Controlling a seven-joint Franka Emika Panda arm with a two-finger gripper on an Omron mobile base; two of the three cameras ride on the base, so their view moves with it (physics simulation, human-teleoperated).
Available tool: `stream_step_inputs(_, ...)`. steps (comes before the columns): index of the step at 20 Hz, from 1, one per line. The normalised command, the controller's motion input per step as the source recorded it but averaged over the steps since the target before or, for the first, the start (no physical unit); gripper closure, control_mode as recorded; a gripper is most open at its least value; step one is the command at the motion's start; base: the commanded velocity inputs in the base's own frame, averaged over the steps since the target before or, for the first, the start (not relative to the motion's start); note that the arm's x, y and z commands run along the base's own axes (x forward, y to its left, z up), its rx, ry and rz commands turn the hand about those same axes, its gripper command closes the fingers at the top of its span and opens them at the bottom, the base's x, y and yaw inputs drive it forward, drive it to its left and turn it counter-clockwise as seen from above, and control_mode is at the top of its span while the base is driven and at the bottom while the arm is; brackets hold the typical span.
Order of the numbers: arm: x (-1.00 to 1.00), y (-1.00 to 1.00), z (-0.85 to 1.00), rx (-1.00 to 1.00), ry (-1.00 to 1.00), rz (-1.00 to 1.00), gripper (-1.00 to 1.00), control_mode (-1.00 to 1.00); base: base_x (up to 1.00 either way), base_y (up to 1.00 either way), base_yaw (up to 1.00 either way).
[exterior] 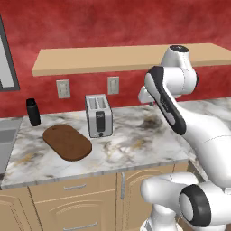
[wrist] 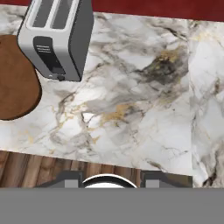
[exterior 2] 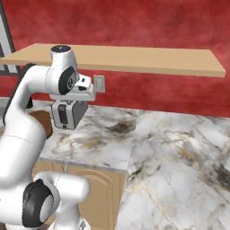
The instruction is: Open the drawer on the left and place the cutting tools on the cutting board.
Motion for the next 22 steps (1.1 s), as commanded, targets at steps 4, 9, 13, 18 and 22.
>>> stream_step_inputs(4, -0.34, 0.24, -0.15, -0.08, -0.19, 0.02, -1.00, -1.00, 0.00, 0.00, 0.00)
stream_step_inputs(9, -0.83, 1.00, -0.27, -0.27, -0.21, 0.21, -1.00, -1.00, 0.00, 0.00, 0.00)
stream_step_inputs(13, -0.79, 1.00, -0.32, -0.39, -0.28, 0.24, -1.00, -1.00, 0.00, 0.00, 0.00)
stream_step_inputs(18, -0.77, 1.00, -0.39, -0.43, -0.27, 0.27, -1.00, -1.00, 0.00, 0.00, 0.00)
stream_step_inputs(22, -0.76, 1.00, -0.58, -0.46, -0.25, 0.30, -1.00, -1.00, 0.00, 0.00, 0.00)
